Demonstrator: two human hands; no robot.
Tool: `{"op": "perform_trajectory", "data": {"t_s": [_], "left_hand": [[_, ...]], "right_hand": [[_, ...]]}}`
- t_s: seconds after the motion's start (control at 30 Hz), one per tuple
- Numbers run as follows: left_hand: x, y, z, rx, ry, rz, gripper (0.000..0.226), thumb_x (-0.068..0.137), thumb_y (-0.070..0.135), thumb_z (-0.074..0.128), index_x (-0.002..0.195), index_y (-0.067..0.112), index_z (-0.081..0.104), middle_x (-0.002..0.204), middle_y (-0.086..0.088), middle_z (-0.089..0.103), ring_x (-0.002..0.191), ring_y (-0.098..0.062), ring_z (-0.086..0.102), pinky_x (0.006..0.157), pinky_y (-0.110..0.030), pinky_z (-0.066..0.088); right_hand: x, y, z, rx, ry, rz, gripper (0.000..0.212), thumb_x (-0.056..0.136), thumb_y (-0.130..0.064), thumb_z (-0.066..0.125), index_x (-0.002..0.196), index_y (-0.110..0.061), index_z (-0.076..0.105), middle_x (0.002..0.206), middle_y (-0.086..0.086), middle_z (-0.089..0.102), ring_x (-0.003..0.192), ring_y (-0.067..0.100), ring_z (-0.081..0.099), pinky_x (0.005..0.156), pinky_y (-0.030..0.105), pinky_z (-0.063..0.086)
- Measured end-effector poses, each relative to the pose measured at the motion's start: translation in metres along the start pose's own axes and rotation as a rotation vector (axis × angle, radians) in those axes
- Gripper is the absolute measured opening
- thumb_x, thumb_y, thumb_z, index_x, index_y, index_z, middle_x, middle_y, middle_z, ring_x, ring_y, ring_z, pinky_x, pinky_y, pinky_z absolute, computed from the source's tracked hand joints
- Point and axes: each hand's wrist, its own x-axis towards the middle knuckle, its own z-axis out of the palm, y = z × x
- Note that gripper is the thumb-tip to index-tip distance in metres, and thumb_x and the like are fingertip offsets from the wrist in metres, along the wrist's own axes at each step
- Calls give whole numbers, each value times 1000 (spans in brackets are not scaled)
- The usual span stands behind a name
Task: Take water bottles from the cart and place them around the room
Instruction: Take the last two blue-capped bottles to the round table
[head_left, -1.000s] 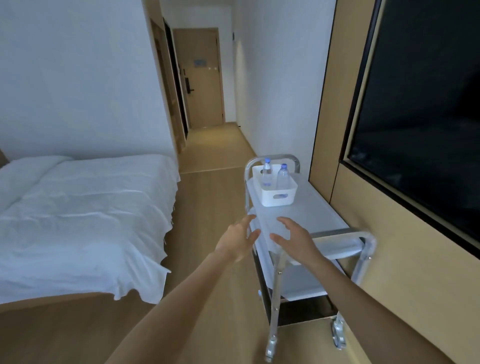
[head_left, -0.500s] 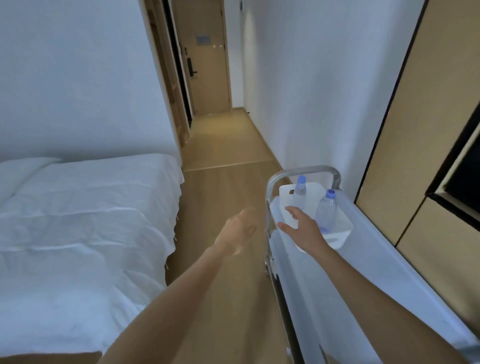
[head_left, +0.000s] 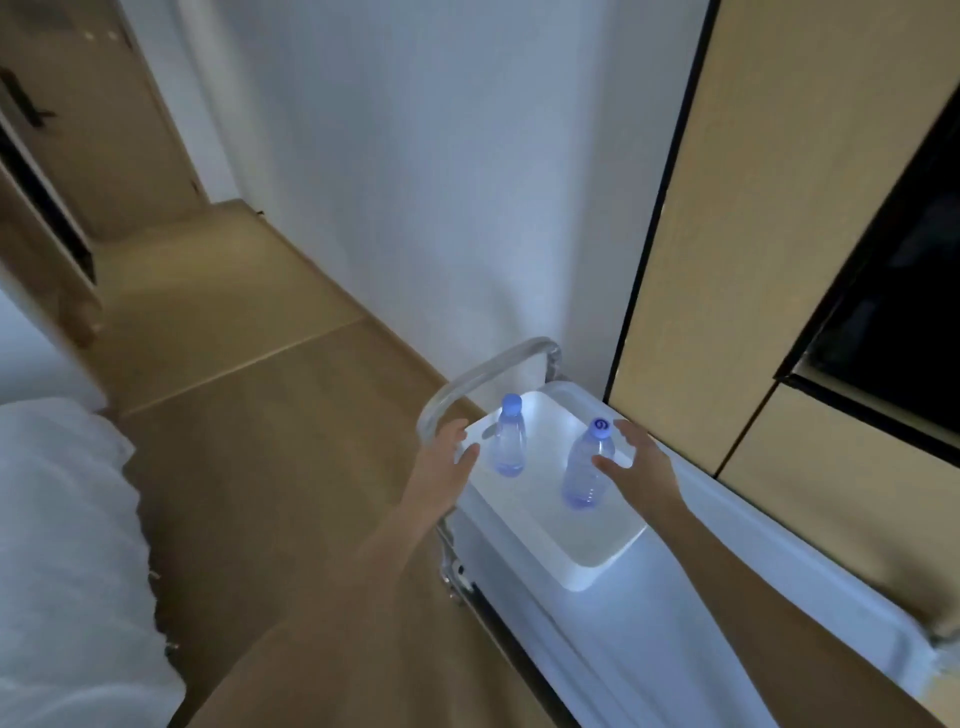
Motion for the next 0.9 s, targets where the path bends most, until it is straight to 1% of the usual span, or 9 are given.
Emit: {"op": "perform_trajectory", "data": {"t_s": [0.07, 0.13, 0.23, 0.43, 0.5, 0.67, 0.73, 0.8, 0.9], "left_hand": [[24, -3, 11, 24, -66, 9, 47, 97, 29, 47, 140, 15, 35, 139, -5, 48, 123, -20, 50, 100, -26, 37], [49, -8, 21, 33, -117, 18, 49, 97, 29, 47, 142, 15, 33, 140, -5, 46, 126, -20, 47, 104, -28, 36], [81, -13, 30, 62, -131, 52, 52, 96, 27, 49, 143, 13, 33, 143, -4, 44, 128, -20, 46, 104, -29, 34], [132, -25, 33, 45, -192, -55, 62, 91, 35, 55, 144, 16, 30, 145, -5, 42, 130, -21, 44, 108, -39, 36], [145, -26, 34, 81, -220, -34, 64, 90, 36, 58, 144, 16, 31, 145, -4, 43, 130, -20, 44, 108, -35, 35], [165, -28, 47, 92, -313, 74, 60, 88, 29, 63, 139, 13, 37, 138, -3, 48, 128, -19, 45, 97, -22, 33], [172, -33, 52, 53, -313, 104, 51, 85, 25, 67, 130, 13, 48, 122, -1, 58, 117, -17, 52, 84, -17, 36], [176, -36, 55, 16, -309, 128, 42, 83, 19, 70, 121, 13, 54, 106, 3, 60, 102, -15, 55, 74, -18, 37], [180, -42, 56, -2, -329, 150, 40, 82, 19, 71, 118, 12, 57, 105, 2, 62, 96, -11, 55, 77, -19, 37]], "right_hand": [[13, 8, 1, -2, 26, 51, 59, 83, -18, 69, 137, -15, 43, 136, 7, 51, 124, 24, 47, 95, 28, 35], [29, 15, 5, -4, 41, 88, 62, 82, -18, 70, 137, -14, 42, 137, 7, 50, 125, 24, 46, 93, 25, 33], [54, 24, 15, -3, 35, 123, 65, 80, -16, 72, 138, -14, 41, 136, 8, 50, 125, 24, 47, 91, 24, 34], [78, 30, 34, -64, -26, 186, 70, 79, -17, 73, 139, -15, 38, 137, 6, 50, 123, 26, 49, 98, 30, 38], [83, 32, 37, -51, -26, 212, 69, 79, -17, 74, 138, -16, 39, 134, 5, 52, 122, 26, 50, 99, 31, 39], [82, 38, 44, -14, -2, 281, 53, 76, -18, 75, 124, -22, 53, 115, 5, 63, 107, 27, 58, 86, 30, 45], [82, 39, 47, 15, 22, 300, 50, 76, -18, 75, 122, -22, 55, 115, 5, 63, 106, 25, 58, 85, 30, 45], [82, 39, 50, 48, 52, 319, 49, 77, -18, 74, 122, -22, 56, 115, 4, 63, 105, 22, 58, 80, 26, 40], [83, 40, 57, 81, 104, 337, 47, 78, -21, 73, 122, -23, 57, 110, -1, 62, 104, 20, 57, 72, 23, 38]]}}
